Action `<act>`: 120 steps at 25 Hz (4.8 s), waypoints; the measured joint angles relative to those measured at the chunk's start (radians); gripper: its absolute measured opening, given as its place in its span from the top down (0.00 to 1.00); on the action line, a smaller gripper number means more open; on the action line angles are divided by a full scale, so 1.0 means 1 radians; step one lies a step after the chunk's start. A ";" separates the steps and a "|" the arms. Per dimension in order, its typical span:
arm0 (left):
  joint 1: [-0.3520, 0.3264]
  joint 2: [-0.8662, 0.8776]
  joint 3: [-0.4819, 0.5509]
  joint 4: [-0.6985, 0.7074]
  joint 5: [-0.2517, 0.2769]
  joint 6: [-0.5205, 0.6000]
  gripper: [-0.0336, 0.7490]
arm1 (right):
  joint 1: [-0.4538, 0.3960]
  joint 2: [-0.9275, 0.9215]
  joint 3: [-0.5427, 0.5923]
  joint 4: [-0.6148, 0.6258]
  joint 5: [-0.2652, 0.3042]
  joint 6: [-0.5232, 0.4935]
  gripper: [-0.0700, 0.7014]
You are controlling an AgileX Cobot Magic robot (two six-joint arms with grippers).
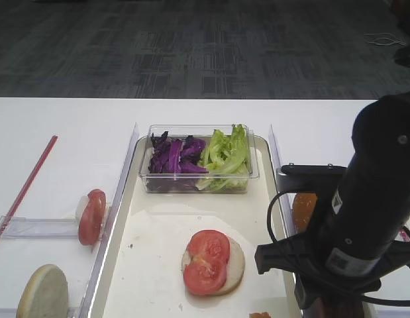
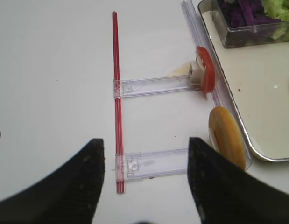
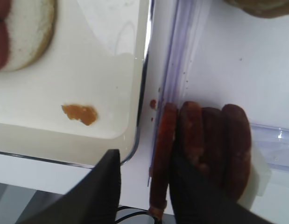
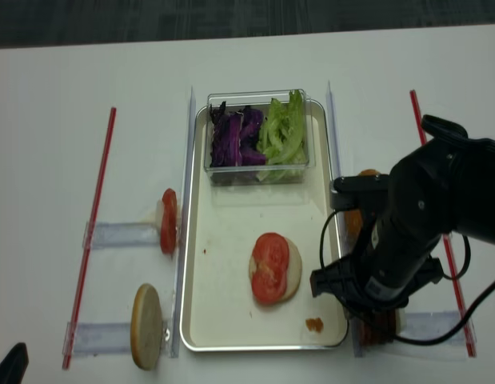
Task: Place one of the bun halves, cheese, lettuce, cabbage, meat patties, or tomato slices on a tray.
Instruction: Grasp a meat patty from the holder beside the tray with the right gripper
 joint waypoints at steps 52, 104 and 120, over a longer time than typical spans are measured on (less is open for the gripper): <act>0.000 0.000 0.000 0.025 0.000 -0.046 0.43 | 0.000 0.000 -0.002 -0.006 0.043 0.018 0.81; 0.000 0.000 0.000 0.025 0.000 -0.048 0.43 | 0.000 -0.158 -0.002 -0.001 0.093 0.035 0.82; 0.000 0.000 0.000 0.025 0.000 -0.048 0.43 | 0.000 -0.209 -0.002 0.038 0.039 0.018 0.82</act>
